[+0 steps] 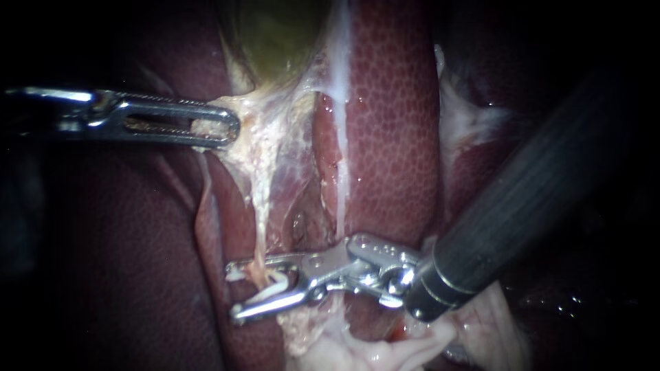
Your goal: Clipping first clip left tube
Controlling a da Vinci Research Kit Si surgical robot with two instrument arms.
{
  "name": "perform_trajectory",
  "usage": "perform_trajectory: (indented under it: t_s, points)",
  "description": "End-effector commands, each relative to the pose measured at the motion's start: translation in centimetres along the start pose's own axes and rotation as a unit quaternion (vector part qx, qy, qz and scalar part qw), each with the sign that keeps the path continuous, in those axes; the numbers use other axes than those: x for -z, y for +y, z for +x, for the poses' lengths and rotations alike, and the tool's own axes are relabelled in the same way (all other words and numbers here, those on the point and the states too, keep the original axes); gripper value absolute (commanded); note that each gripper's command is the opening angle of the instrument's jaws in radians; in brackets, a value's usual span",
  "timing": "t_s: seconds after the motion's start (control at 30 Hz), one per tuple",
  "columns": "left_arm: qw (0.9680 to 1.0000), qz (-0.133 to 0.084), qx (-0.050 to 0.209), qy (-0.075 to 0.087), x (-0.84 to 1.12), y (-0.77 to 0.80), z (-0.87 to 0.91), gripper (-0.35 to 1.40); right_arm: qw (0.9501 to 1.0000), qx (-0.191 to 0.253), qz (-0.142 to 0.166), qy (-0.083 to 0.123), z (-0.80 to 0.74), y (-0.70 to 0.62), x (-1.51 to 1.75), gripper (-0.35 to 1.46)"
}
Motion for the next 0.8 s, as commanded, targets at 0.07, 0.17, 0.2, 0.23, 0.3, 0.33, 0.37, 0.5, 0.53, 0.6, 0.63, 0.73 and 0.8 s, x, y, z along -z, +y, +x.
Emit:
perform_trajectory:
  t_s: [0.07,0.17,0.2,0.23,0.3,0.33,0.37,0.5,0.53,0.6,0.63,0.73,0.8]
  points:
    - [1.0,0.0,0.0,0.0,0.0,0.0,0.0,-0.35,1.0,-0.003,0.004,-0.001,-0.02,-0.02,0.04,0.25]
    - [1.0,0.0,0.0,0.0,0.0,0.0,0.0,-0.35,0.9993,-0.017,0.004,-0.033,-0.05,-0.08,0.14,-0.35]
    - [1.0,0.0,0.0,0.0,0.0,0.0,0.0,-0.35,0.9991,-0.018,0.003,-0.039,-0.04,-0.08,0.14,-0.35]
    - [1.0,0.0,0.0,0.0,-0.01,0.0,0.0,-0.35,0.999,-0.018,0.003,-0.04,-0.04,-0.06,0.14,-0.35]
    - [1.0,-0.001,0.0,-0.001,-0.01,0.0,0.0,-0.35,0.999,-0.017,0.004,-0.041,-0.06,-0.05,0.13,-0.35]
    - [1.0,-0.001,0.0,-0.001,-0.01,0.0,0.0,-0.35,0.999,-0.017,0.003,-0.041,-0.07,-0.05,0.13,-0.35]
    - [1.0,-0.001,0.0,-0.001,-0.01,0.0,0.0,-0.35,0.999,-0.017,0.003,-0.041,-0.08,-0.04,0.14,-0.35]
    - [1.0,-0.001,0.0,-0.001,0.0,0.0,0.0,-0.35,0.999,-0.017,0.003,-0.041,-0.08,-0.02,0.15,-0.35]
    - [1.0,-0.001,0.0,-0.001,0.0,0.0,0.0,-0.35,0.999,-0.017,0.003,-0.041,-0.08,-0.02,0.15,-0.35]
    - [1.0,-0.001,0.0,-0.001,0.0,0.0,0.0,-0.35,0.999,-0.017,0.003,-0.041,-0.08,-0.02,0.15,-0.35]
    - [1.0,-0.001,0.0,-0.001,0.0,0.0,0.0,-0.35,0.999,-0.017,0.003,-0.041,-0.08,-0.02,0.15,-0.35]
    - [1.0,-0.001,0.0,-0.001,0.0,0.0,0.0,-0.35,0.999,-0.017,0.003,-0.041,-0.08,-0.02,0.15,-0.35]
    - [1.0,-0.001,0.0,-0.001,0.0,0.0,0.0,-0.35,0.999,-0.017,0.003,-0.041,-0.08,-0.02,0.15,-0.35]
